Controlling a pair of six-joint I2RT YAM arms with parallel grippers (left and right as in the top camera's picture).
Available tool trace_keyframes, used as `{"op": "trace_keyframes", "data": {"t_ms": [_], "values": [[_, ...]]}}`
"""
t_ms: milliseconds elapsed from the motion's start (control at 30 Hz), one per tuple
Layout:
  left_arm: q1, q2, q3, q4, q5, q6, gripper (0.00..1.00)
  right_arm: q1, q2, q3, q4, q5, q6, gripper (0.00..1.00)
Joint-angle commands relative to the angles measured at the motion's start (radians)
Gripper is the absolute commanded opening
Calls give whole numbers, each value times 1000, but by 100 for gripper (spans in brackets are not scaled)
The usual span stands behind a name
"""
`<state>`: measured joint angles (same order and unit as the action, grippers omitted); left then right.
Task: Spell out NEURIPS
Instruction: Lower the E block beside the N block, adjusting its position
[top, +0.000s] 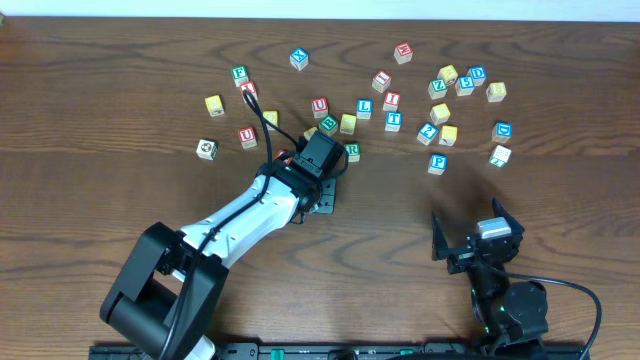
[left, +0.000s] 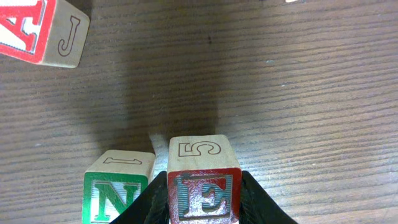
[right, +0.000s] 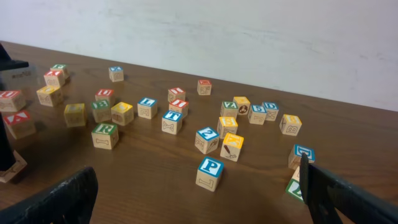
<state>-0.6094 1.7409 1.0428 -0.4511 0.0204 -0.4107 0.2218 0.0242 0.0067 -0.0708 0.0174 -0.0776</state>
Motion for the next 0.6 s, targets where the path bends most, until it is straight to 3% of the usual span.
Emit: {"op": "trace_keyframes", "data": {"t_ms": [0,567], "values": [[2,-13,-8,1,-13,32,7,-5,-5,-1,-4,-5,2,99],[3,-13,-8,-18,-13,75,7,-5,-5,-1,-5,-5,2,99]]}}
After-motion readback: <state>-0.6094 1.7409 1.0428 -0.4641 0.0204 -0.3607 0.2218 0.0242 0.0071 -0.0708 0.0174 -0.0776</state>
